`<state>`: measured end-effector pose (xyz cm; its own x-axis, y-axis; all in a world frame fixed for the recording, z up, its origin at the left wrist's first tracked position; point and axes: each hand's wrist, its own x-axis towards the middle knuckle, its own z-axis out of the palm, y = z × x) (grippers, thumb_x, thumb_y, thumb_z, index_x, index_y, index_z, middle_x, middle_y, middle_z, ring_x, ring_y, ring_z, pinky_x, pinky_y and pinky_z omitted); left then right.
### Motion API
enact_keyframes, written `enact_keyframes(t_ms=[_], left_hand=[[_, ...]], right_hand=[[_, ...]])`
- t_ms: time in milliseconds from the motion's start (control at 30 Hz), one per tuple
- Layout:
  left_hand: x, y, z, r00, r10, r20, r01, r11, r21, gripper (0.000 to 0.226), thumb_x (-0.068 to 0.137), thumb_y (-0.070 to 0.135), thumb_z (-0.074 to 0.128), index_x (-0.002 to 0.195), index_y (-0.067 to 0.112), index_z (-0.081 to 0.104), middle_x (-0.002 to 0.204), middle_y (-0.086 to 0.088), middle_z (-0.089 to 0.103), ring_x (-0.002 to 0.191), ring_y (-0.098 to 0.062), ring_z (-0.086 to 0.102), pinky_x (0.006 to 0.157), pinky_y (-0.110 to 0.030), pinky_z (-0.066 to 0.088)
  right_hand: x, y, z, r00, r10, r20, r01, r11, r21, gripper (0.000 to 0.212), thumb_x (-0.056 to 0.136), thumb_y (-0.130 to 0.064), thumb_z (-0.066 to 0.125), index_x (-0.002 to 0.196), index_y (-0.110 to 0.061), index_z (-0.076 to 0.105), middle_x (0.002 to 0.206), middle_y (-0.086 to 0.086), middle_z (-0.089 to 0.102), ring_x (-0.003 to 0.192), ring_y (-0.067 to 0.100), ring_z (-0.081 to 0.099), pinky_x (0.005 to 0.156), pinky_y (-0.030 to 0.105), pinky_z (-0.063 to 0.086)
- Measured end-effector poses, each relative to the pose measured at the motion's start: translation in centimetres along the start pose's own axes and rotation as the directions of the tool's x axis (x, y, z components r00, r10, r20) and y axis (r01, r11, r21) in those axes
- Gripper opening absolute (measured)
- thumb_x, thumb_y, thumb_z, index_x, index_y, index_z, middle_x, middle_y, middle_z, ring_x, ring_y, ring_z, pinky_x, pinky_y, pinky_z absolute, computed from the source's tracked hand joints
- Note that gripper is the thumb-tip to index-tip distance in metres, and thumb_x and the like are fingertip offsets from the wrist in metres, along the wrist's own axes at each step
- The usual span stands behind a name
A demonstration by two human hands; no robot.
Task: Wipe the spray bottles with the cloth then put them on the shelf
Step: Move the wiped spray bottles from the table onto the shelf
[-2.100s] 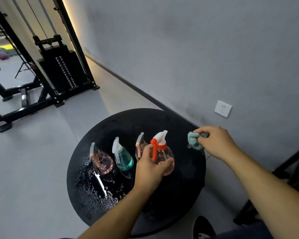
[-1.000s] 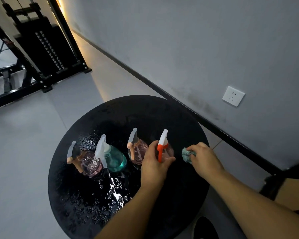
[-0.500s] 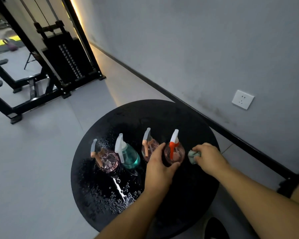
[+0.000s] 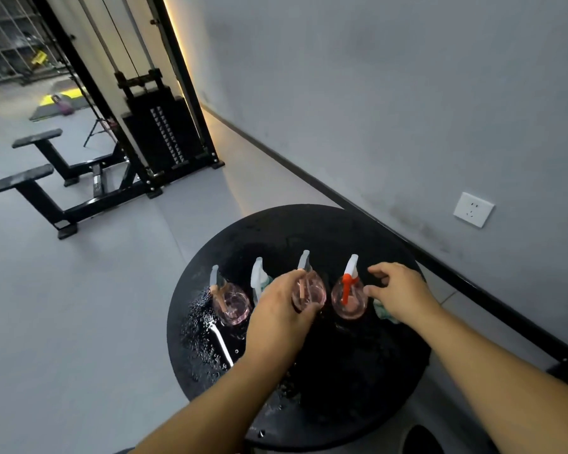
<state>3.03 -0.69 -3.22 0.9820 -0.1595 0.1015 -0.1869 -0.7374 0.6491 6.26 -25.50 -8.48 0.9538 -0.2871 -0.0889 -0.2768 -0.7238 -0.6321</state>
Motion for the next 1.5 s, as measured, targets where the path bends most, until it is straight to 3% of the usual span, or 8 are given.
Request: enact_keyframes(t_ms=[67, 200, 400, 667, 967, 1100, 1233, 1500], left_hand=[[0.3, -0.3, -0.9, 1.000, 0.005, -0.023, -0.003, 0.998, 0.067, 0.057, 0.094, 0.036, 0.080, 0.146, 0.035, 0.056, 0.145, 0.017, 0.059, 0.131, -0.006, 0.053, 0.115, -0.032, 0.047], [1.2, -1.3, -2.2, 1.000, 0.009, -0.014, -0.006, 0.980, 0.198, 0.062, 0.098, 0.040, 0.075, 0.154, 0.032, 0.050, 0.166, 0.011, 0.042, 0.154, -0.012, 0.036, 0.125, -0.032, 0.032], [2.1, -3.2, -2.1, 0.999, 0.022, 0.024, -0.028, 0.958, 0.286, 0.065, 0.101, 0.043, 0.069, 0.159, 0.030, 0.045, 0.167, 0.009, 0.040, 0.155, -0.012, 0.032, 0.125, -0.029, 0.028], [3.7, -3.9, -2.6, 1.000, 0.003, -0.022, 0.005, 0.938, 0.346, 0.068, 0.097, 0.046, 0.073, 0.158, 0.031, 0.046, 0.165, 0.008, 0.046, 0.152, -0.016, 0.040, 0.123, -0.035, 0.036], [3.9, -3.0, -3.3, 0.999, 0.033, -0.032, -0.021, 0.947, 0.320, 0.067, 0.099, 0.046, 0.070, 0.159, 0.031, 0.045, 0.165, 0.008, 0.044, 0.154, -0.014, 0.035, 0.123, -0.033, 0.033], [3.7, -2.4, -3.7, 0.998, 0.052, -0.043, -0.036, 0.953, 0.301, 0.067, 0.098, 0.045, 0.072, 0.158, 0.030, 0.047, 0.164, 0.007, 0.046, 0.154, -0.015, 0.035, 0.125, -0.036, 0.032], [2.7, -1.4, -3.8, 0.996, 0.071, -0.044, -0.058, 0.965, 0.257, 0.066, 0.098, 0.044, 0.073, 0.156, 0.028, 0.049, 0.163, 0.005, 0.047, 0.154, -0.016, 0.035, 0.125, -0.036, 0.032], [-1.4, 2.6, -4.7, 0.981, 0.182, -0.061, -0.169, 0.969, 0.182, 0.064, 0.094, 0.041, 0.079, 0.152, 0.028, 0.055, 0.157, 0.006, 0.053, 0.149, -0.015, 0.040, 0.124, -0.035, 0.033]], right_hand=[[0.0, -0.3, 0.2, 1.000, 0.009, 0.020, -0.009, 1.000, 0.002, 0.053, 0.086, -0.029, 0.083, 0.136, -0.025, 0.065, 0.133, -0.003, 0.064, 0.117, 0.017, 0.063, 0.095, 0.032, 0.050], [0.0, -0.9, 1.0, 0.999, 0.004, 0.052, -0.003, 1.000, -0.011, 0.055, 0.086, -0.030, 0.083, 0.136, -0.023, 0.063, 0.133, -0.004, 0.063, 0.117, 0.017, 0.062, 0.097, 0.034, 0.051], [0.8, -1.2, 1.8, 0.998, -0.020, 0.051, 0.017, 0.998, 0.052, 0.042, 0.086, -0.036, 0.082, 0.125, -0.027, 0.069, 0.116, -0.011, 0.067, 0.098, 0.011, 0.064, 0.084, 0.033, 0.058], [1.6, -1.1, 3.2, 0.999, -0.038, 0.030, 0.034, 0.990, 0.140, 0.033, 0.084, -0.040, 0.082, 0.113, -0.029, 0.071, 0.104, -0.015, 0.067, 0.092, 0.001, 0.061, 0.069, 0.015, 0.044], [0.5, -1.6, 2.4, 0.999, -0.042, 0.016, 0.040, 0.993, 0.113, 0.025, 0.089, -0.033, 0.079, 0.112, -0.026, 0.072, 0.101, -0.016, 0.065, 0.088, 0.000, 0.062, 0.065, 0.014, 0.044], [-0.9, -2.1, 0.8, 0.999, -0.041, -0.013, 0.042, 0.992, 0.120, 0.025, 0.090, -0.035, 0.078, 0.113, -0.028, 0.071, 0.100, -0.013, 0.066, 0.071, 0.002, 0.060, 0.059, 0.017, 0.044], [-3.0, -3.0, -1.6, 0.995, -0.074, -0.060, 0.080, 0.991, 0.108, 0.024, 0.089, -0.038, 0.078, 0.111, -0.030, 0.073, 0.101, -0.015, 0.066, 0.086, 0.000, 0.063, 0.063, 0.017, 0.048], [-8.4, -5.3, -7.3, 0.972, -0.087, -0.216, 0.127, 0.976, 0.179, 0.022, 0.085, -0.038, 0.080, 0.106, -0.033, 0.074, 0.097, -0.015, 0.070, 0.083, 0.004, 0.069, 0.068, 0.023, 0.057]])
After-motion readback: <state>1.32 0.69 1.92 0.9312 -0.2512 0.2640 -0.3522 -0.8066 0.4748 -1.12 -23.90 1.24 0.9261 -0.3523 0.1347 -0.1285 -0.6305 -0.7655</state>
